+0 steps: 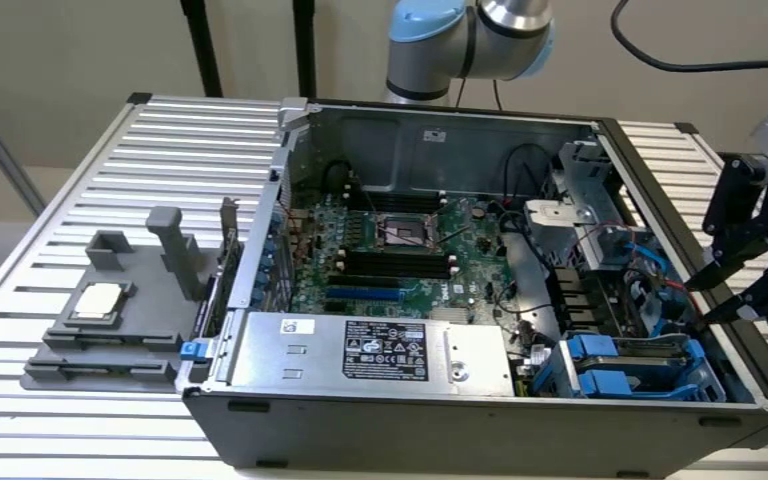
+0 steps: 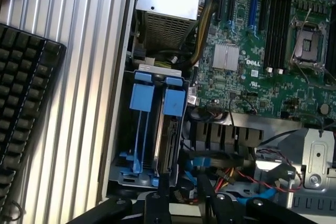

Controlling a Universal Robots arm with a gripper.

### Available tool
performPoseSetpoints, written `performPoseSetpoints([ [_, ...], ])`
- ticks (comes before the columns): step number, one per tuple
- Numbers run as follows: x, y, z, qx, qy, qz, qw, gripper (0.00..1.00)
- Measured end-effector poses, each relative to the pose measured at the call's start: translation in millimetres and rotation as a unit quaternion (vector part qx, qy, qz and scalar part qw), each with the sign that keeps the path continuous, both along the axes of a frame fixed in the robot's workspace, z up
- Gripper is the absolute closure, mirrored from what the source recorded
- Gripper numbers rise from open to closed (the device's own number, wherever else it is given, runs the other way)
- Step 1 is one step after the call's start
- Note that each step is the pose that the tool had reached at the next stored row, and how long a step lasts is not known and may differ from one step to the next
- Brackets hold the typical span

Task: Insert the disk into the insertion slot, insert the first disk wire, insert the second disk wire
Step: 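Insert the first disk wire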

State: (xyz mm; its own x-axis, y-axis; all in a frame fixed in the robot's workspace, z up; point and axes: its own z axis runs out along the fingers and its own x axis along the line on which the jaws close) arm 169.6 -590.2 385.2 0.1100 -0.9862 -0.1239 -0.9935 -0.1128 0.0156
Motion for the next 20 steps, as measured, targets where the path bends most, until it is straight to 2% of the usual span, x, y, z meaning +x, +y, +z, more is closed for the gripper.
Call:
performPoseSetpoints([
  [5,-0.6,0.1,-9.1,0.0000,0.0000,0.000,1.0000,0.65],
  [10,-6.8,1.1,-18.2,-0.0002,-0.0001,0.000,1.0000,0.65],
  [12,-8.5,2.7,-21.9,-0.0005,-0.0002,0.000,1.0000,0.65],
  [15,-9.2,8.0,-25.7,-0.0014,-0.0002,0.000,1.0000,0.64],
  [18,-11.1,11.6,-25.9,-0.0017,-0.0002,0.000,1.0000,0.52],
  [19,-12.1,12.0,-25.9,-0.0017,-0.0002,0.000,1.0000,0.52],
  [20,-13.3,12.1,-25.9,-0.0017,-0.0002,0.000,1.0000,0.45],
])
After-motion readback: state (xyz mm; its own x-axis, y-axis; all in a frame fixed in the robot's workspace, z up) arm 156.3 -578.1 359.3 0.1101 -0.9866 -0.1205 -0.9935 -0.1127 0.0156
